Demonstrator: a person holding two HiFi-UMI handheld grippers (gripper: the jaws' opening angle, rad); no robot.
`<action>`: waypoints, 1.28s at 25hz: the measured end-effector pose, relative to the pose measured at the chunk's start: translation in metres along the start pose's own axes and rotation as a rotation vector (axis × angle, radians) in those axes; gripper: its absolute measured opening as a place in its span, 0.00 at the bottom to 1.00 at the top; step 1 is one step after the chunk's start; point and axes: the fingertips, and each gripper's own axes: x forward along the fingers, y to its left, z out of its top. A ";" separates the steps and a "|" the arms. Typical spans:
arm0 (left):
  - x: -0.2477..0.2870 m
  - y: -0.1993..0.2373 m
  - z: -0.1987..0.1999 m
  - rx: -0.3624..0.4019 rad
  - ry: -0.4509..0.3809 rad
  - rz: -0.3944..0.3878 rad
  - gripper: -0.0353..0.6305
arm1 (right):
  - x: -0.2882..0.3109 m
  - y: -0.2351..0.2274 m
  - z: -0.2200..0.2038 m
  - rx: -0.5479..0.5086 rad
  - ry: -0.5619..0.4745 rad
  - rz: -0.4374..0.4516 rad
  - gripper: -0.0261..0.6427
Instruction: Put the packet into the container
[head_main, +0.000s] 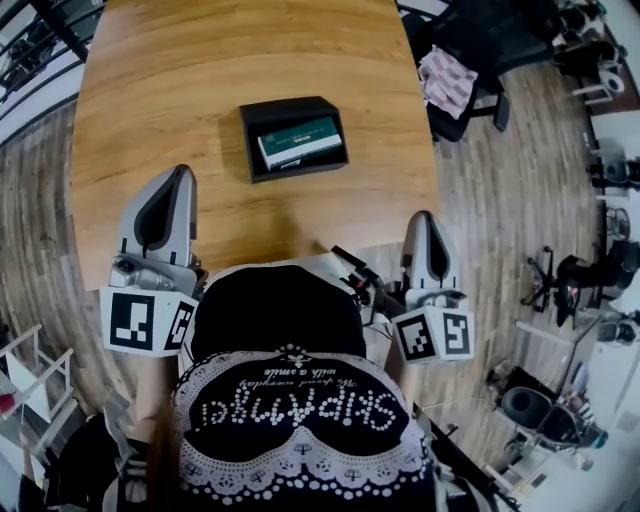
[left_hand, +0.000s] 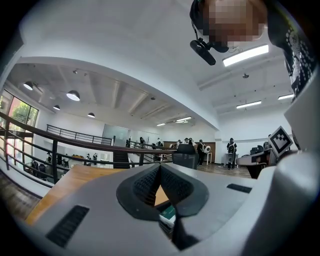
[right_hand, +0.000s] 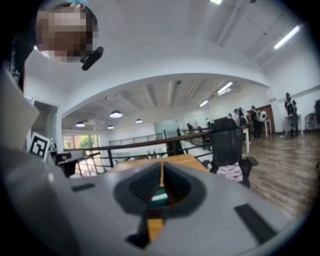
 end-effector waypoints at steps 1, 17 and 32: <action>-0.002 0.000 -0.003 -0.006 0.006 0.000 0.10 | -0.002 0.000 0.000 -0.003 0.000 0.000 0.09; -0.015 -0.016 -0.033 -0.068 0.067 -0.008 0.10 | -0.013 0.011 -0.019 0.011 0.034 0.018 0.09; -0.001 -0.031 -0.035 -0.088 0.069 -0.094 0.10 | -0.008 0.015 -0.023 0.003 0.050 0.032 0.09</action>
